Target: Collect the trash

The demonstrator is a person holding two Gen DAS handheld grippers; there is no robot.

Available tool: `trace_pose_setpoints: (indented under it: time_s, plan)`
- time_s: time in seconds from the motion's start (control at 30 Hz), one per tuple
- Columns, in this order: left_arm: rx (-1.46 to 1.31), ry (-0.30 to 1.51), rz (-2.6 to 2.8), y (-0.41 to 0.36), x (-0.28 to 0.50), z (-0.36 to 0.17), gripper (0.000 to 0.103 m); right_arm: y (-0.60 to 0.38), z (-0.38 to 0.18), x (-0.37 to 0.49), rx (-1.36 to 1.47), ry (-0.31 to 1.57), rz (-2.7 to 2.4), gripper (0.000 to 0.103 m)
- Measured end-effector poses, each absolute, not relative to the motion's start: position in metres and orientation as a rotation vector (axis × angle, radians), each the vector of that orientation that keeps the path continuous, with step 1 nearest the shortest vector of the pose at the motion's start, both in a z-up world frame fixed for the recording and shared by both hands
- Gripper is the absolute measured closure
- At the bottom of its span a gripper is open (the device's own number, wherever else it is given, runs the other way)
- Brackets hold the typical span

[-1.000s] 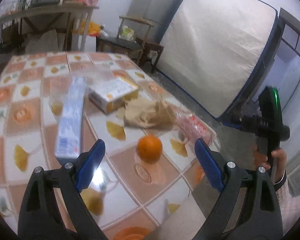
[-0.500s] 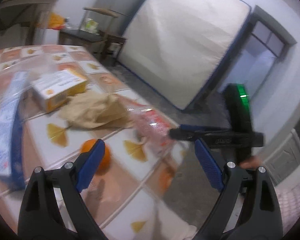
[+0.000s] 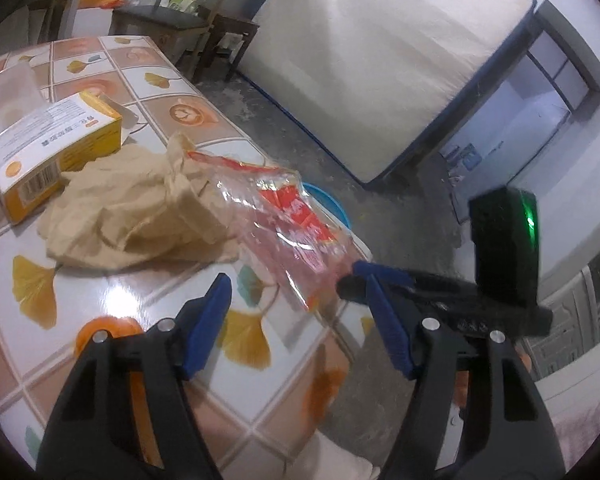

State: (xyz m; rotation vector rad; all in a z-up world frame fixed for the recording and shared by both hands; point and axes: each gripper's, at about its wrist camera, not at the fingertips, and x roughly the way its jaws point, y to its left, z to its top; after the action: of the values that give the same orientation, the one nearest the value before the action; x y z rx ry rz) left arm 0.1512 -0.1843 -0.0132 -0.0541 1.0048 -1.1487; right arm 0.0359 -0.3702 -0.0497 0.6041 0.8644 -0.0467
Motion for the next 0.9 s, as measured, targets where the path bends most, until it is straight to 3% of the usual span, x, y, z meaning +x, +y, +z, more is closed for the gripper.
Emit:
trace_pose_setpoints:
  time_s: [0.2,0.37,0.57,0.9]
  plan:
    - [-0.104,1.058,-1.149,-0.201,0.161,-0.012,0.045,-0.376,-0.052,0.033,0.635,0.842,-0.023,0.044]
    - [-0.140,1.136,-1.127,-0.210,0.164,-0.024,0.071,-0.376,-0.052,0.032,0.633,0.835,-0.010,0.044]
    - [-0.157,1.163,-1.117,-0.208,0.164,-0.033,0.091,-0.380,-0.046,0.022,0.635,0.825,0.024,0.044]
    - [-0.161,1.174,-1.157,-0.182,0.151,-0.033,0.100,-0.435,-0.028,0.006,0.850,0.662,0.030,0.044]
